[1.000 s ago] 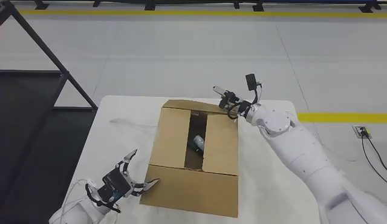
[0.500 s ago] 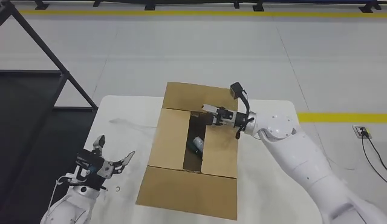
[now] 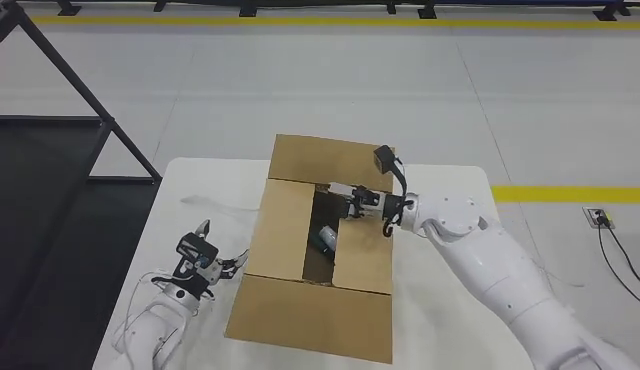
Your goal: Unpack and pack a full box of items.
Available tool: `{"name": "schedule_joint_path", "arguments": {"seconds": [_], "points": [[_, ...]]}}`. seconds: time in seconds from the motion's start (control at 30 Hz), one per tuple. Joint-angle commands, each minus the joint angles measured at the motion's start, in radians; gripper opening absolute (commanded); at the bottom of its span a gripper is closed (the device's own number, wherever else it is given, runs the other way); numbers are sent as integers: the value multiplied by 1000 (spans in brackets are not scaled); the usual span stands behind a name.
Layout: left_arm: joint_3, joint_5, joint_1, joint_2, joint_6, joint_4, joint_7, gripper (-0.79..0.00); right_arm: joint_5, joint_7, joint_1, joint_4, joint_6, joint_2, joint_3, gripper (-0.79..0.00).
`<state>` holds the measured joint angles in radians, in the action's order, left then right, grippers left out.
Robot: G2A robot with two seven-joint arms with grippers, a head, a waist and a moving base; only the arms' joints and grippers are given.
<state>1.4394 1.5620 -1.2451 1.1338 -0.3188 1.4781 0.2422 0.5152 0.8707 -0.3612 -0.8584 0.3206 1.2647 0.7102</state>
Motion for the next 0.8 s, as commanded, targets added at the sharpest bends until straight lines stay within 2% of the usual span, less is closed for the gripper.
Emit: {"name": "schedule_joint_path", "arguments": {"seconds": [0.0,0.13,0.47,0.57,0.67,0.77], "points": [[-3,9,-8,-1,-14,7,7,0,-19,6,-1,-16,-53,3,-7,0],[-1,23,-32,-4,-24,34,15,0,-46,34,13,-18,-137,13,-19,0],[4,42,-84,-9,-39,90,24,0,-76,117,39,11,-154,44,-44,0],[21,21,-87,-8,2,82,7,0,-57,134,44,37,-138,61,-53,0],[30,-10,-63,-1,93,47,-38,0,-23,170,52,72,-110,81,-60,0],[13,-47,-28,7,132,1,-73,0,2,206,65,111,-93,101,-69,0]]}}
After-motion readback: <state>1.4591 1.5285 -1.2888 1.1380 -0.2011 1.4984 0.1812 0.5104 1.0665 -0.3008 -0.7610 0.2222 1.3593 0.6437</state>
